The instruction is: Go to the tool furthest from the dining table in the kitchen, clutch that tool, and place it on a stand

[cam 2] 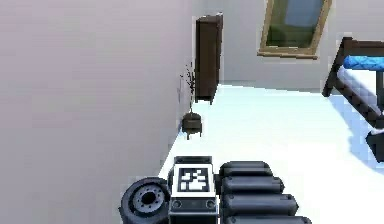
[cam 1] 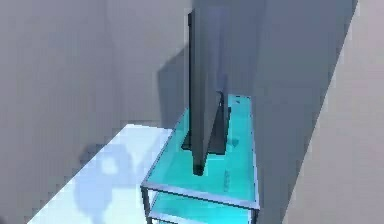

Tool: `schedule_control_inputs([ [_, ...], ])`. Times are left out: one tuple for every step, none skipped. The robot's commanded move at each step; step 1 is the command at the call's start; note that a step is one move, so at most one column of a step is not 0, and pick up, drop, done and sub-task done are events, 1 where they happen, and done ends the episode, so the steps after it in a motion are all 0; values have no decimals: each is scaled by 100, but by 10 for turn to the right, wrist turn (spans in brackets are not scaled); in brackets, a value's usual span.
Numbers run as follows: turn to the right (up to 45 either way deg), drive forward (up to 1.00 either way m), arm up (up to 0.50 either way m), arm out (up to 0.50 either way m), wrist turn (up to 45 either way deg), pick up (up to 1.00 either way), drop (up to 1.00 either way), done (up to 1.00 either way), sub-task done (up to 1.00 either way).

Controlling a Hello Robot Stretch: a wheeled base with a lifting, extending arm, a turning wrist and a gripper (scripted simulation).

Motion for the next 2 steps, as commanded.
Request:
schedule_control_inputs([
  [-450, 0, 0, 0, 0, 0, 0, 0, 0],
  [-150, 0, 0, 0, 0, 0, 0, 0, 0],
])
